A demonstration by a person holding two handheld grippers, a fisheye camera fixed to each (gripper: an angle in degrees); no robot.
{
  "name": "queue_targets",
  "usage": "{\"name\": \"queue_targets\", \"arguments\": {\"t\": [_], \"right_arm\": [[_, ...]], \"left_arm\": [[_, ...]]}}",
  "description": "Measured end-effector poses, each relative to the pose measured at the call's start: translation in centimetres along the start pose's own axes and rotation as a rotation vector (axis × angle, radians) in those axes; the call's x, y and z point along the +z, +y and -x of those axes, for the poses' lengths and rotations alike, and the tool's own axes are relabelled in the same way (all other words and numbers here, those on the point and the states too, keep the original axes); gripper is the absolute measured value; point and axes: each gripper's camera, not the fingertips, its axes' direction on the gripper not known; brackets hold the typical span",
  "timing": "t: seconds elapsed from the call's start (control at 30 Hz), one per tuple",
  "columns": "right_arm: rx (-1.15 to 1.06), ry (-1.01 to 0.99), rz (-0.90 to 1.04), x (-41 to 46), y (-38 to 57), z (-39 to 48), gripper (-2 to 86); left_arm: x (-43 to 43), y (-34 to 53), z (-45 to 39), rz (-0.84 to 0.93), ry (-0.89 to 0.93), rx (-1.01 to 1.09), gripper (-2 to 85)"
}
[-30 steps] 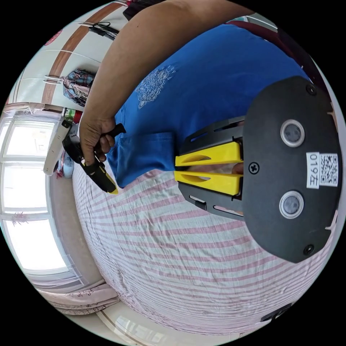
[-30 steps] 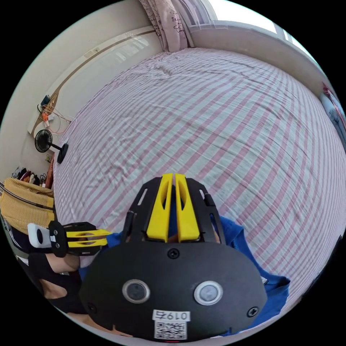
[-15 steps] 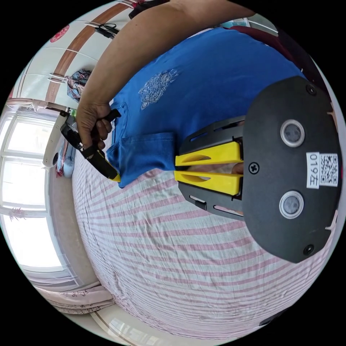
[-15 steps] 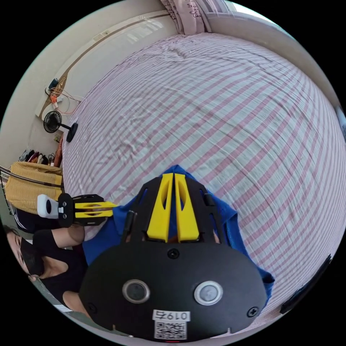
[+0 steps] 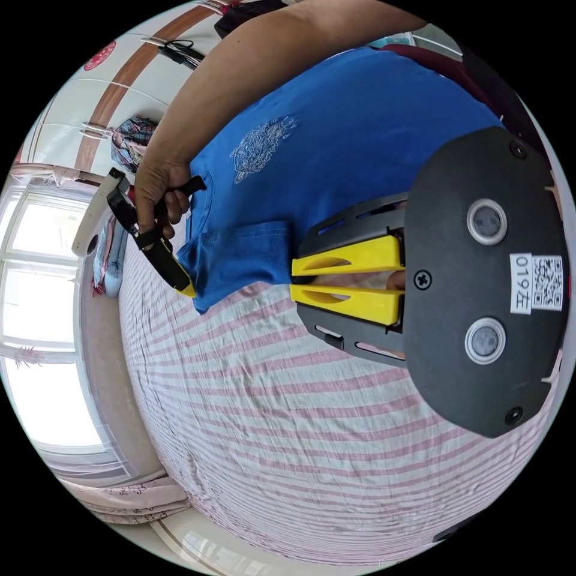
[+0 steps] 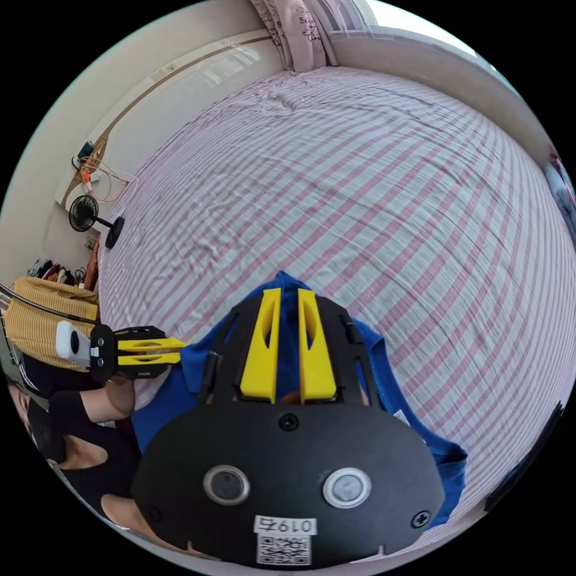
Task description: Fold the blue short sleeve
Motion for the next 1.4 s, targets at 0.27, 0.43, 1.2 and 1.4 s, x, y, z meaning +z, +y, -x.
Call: {"name": "queue_targets", "arguments": {"t": [0.27, 0.43, 1.2, 1.4], "right_arm": [[-0.036, -0.067, 0.074, -0.8, 2.6, -0.9, 7.0], [0.017, -0.121, 0.038, -2.0, 4.2, -2.2, 6.4], [-0.012, 0.091, 0.016, -1.7, 4.9, 4.9, 1.5], [-0.373, 0.44, -0.075, 0.4, 3.0, 15.2, -0.8]], "left_arm": [[0.0, 1.5, 0.2, 0.004, 0.035, -0.016, 1.6], [0.0, 2.3, -0.1, 0.005, 0.046, -0.021, 1.7], [0.0, 6.7, -4.0, 0.014, 0.084, -0.021, 1.6], [0.4, 8.2, -5.4, 0.015, 0.089, -0.024, 1.8]]}}
